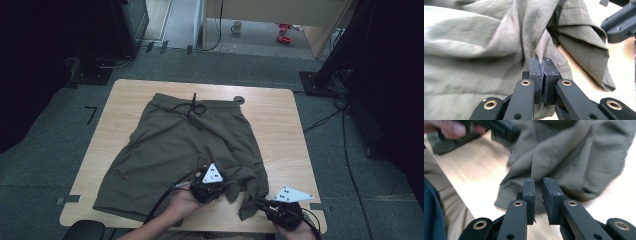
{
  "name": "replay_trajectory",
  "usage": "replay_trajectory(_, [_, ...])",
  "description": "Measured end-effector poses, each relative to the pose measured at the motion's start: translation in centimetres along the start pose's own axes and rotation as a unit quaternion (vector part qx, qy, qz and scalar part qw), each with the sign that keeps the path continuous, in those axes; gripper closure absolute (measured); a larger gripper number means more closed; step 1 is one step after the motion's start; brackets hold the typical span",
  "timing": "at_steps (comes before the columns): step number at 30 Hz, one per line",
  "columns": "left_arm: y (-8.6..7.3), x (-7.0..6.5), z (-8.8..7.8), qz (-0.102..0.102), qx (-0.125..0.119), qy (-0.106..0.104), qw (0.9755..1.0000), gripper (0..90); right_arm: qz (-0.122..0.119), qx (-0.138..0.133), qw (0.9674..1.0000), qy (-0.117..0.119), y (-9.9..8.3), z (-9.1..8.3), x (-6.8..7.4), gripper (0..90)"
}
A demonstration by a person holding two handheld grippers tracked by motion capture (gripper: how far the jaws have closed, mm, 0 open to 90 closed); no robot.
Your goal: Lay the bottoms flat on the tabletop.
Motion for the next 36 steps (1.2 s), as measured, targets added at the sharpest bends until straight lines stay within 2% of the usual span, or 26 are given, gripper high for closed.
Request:
replay_trajectory(4, [-0.6, 0.3, -1.4, -0.011, -0.001, -0.021, 0.9997, 88.6, -0.004, 0.028, 0.9996, 0.008, -0.1, 2.1, 0.7, 81.3])
replay_trajectory(6, [-0.9, 0.3, -2.3, -0.009, -0.001, -0.036, 0.9993, 88.6, -0.011, 0.049, 0.9987, -0.001, -0.4, 2.6, 0.6, 81.9])
replay_trajectory(7, [-1.1, 0.3, -2.7, -0.008, 0.000, -0.046, 0.9989, 88.5, -0.015, 0.058, 0.9982, -0.008, -0.6, 2.7, 0.4, 83.1])
replay_trajectory(10, [-1.4, 0.5, -3.7, -0.003, -0.005, -0.058, 0.9983, 88.5, -0.006, 0.057, 0.9980, -0.026, -1.0, 1.9, -0.8, 83.0])
replay_trajectory(13, [-1.7, 0.7, -4.2, -0.002, 0.002, -0.069, 0.9976, 88.4, 0.006, 0.056, 0.9966, -0.060, -1.6, 0.7, -2.7, 84.9])
replay_trajectory(19, [-2.3, 0.3, -3.7, 0.012, 0.021, -0.089, 0.9958, 88.2, 0.015, 0.057, 0.9918, -0.114, -2.3, -0.8, -5.6, 84.9])
replay_trajectory(26, [-2.8, -0.8, -2.0, 0.027, 0.047, -0.108, 0.9927, 85.2, 0.019, 0.056, 0.9881, -0.142, -2.4, -1.5, -7.8, 84.2])
replay_trajectory(31, [-2.5, -0.8, -1.9, 0.018, 0.027, -0.113, 0.9931, 70.2, 0.021, 0.063, 0.9856, -0.156, -2.7, -2.1, -8.3, 81.7])
replay_trajectory(32, [-2.4, -0.7, -2.1, 0.014, 0.021, -0.113, 0.9933, 68.4, 0.026, 0.063, 0.9843, -0.162, -2.8, -2.3, -8.5, 81.0])
replay_trajectory(35, [-2.2, -0.2, -2.9, -0.002, 0.006, -0.116, 0.9932, 63.5, 0.032, 0.080, 0.9751, -0.204, -2.8, -2.9, -8.8, 79.0])
replay_trajectory(36, [-2.1, 0.0, -3.2, -0.005, -0.001, -0.115, 0.9934, 63.2, 0.041, 0.054, 0.9762, -0.206, -2.2, -3.1, -8.5, 76.7])
Point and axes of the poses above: each handheld gripper's, and its own axes: z roughly forward along the jaws, y roughly out of its top, x roughly to its left, the point moved 3 cm from there along z, roughly forward along the jaws, and after that the axes turned 2 degrees about -z, right-handed, at the moved point
